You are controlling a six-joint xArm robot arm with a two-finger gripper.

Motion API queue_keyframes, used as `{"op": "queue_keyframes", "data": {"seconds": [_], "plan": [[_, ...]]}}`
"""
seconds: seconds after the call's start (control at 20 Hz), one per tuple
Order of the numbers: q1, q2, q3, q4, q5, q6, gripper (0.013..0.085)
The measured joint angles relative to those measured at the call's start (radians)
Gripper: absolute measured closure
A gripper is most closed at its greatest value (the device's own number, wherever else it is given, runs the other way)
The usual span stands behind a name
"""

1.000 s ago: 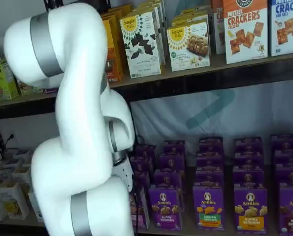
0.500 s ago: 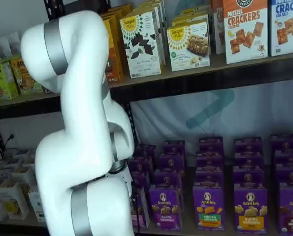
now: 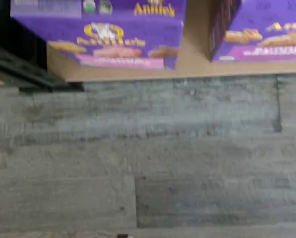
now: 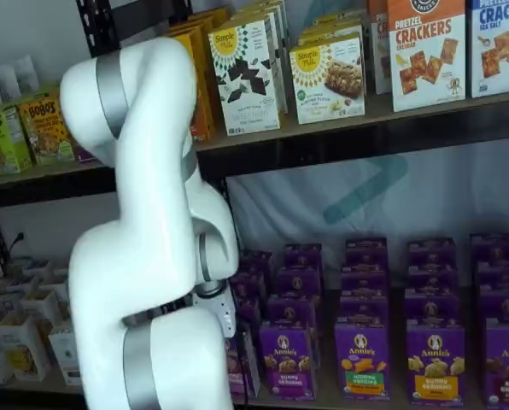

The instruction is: Pick up the purple box with a pink patch in the middle, on the bottom shelf, the first box from the left

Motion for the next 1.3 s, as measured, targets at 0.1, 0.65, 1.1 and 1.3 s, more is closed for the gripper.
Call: {"op": "queue_keyframes", "data": {"seconds": [0.1, 0.65, 1.1, 1.3], "plan": [[-0.006, 0.032, -0.043, 0.017, 0.012, -0.022, 0.013], [-0.039, 0.189, -0.268, 0.09, 0.087, -0.121, 0.013], [-0.057, 0.247, -0.349, 0.164, 0.091, -0.209, 0.013], [-0.055, 0.26, -0.364, 0.227, 0.075, -0.269, 0.013]]}}
